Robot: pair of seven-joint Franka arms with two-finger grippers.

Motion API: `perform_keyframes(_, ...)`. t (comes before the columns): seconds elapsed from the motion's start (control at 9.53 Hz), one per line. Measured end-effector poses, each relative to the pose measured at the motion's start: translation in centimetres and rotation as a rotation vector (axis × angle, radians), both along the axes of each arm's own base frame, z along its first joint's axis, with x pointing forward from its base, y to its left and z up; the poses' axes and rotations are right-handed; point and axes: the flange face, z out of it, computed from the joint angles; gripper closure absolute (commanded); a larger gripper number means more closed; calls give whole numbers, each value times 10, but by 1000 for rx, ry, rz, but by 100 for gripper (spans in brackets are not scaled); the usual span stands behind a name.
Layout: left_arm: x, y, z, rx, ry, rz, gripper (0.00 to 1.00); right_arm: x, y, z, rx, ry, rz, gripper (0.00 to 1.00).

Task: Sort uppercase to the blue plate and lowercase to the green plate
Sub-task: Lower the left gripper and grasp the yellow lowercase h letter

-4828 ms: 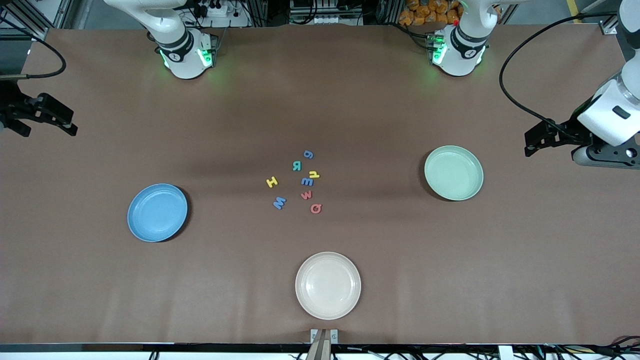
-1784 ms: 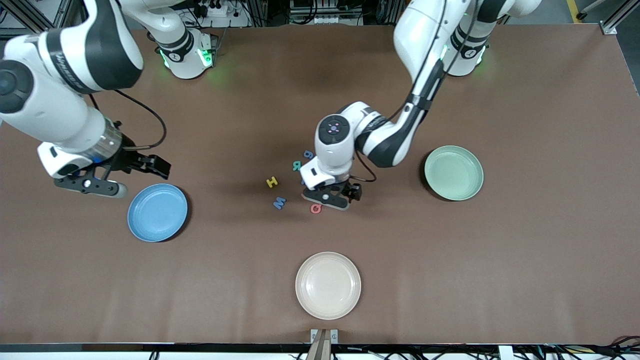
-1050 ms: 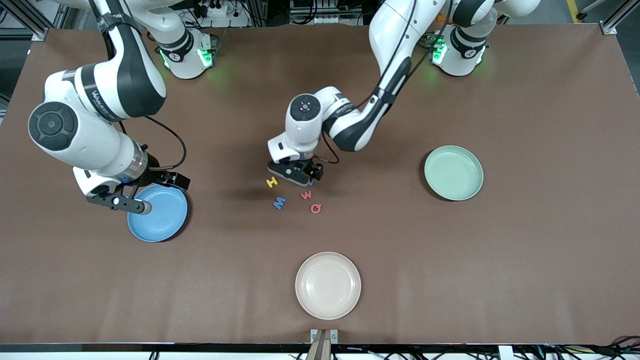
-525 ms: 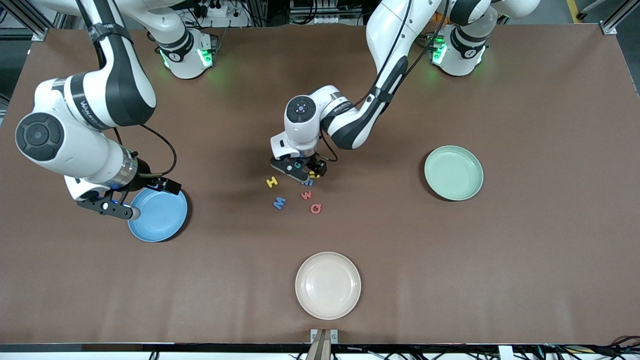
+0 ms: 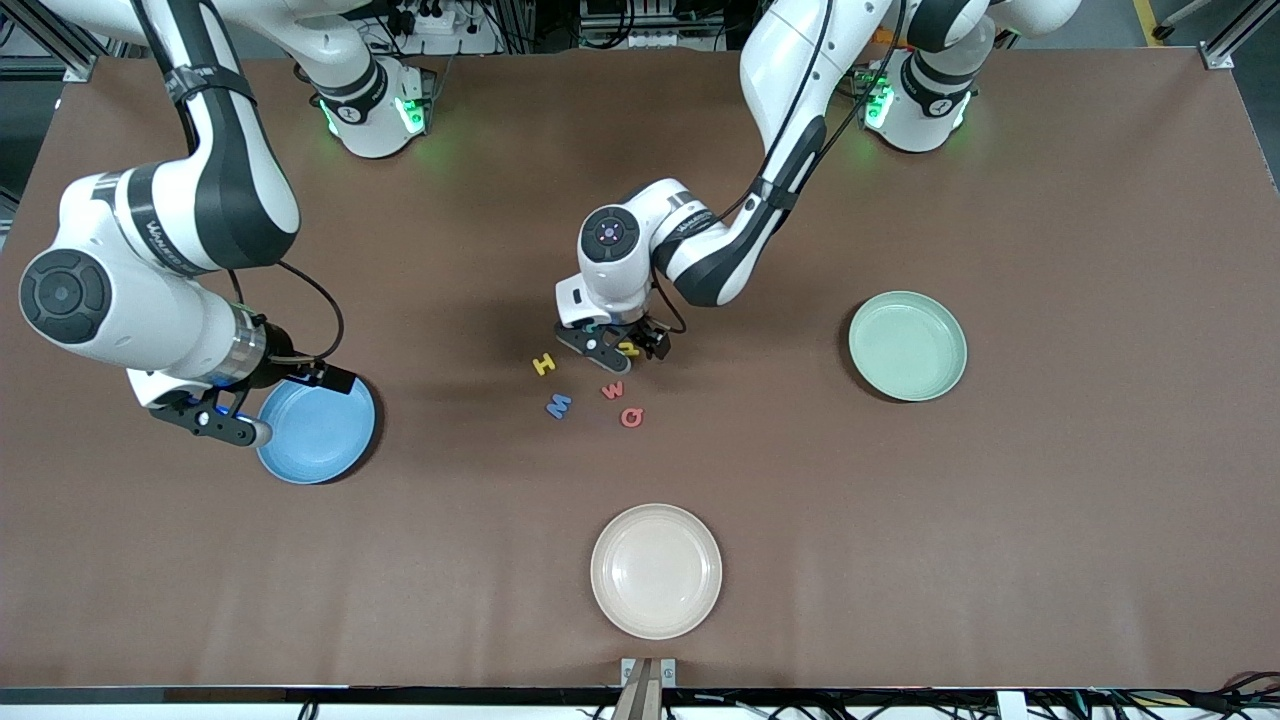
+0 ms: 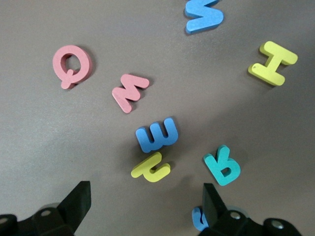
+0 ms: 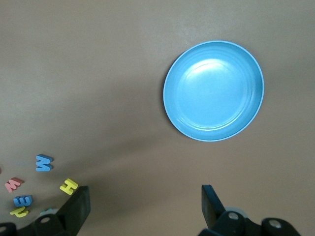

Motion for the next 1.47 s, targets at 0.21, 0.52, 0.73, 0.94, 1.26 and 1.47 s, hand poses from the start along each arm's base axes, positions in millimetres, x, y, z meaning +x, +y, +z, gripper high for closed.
perform_keyframes(0.21, 0, 0, -12, -9, -8, 5, 0, 0, -1, 0, 1, 0, -1, 0)
perform_keyframes(0.52, 3, 5, -42, -17, -19, 17, 0, 0, -1, 0, 1, 0, -3, 0)
perform_keyframes(0.73, 4, 6, -41, -17, -21, 19, 0, 0, -2, 0, 1, 1, -3, 0)
perform_keyframes(0.94, 4, 6, -41, -17, -21, 27, 0, 0, -2, 0, 1, 0, -4, 0)
perform_keyframes(1.26, 4, 6, -42, -15, -20, 35, 17, 0, -2, 0, 1, 0, -4, 0)
perform_keyframes(1.47, 4, 6, -40, -15, -20, 44, 25, 1, -3, 0, 1, 0, -5, 0)
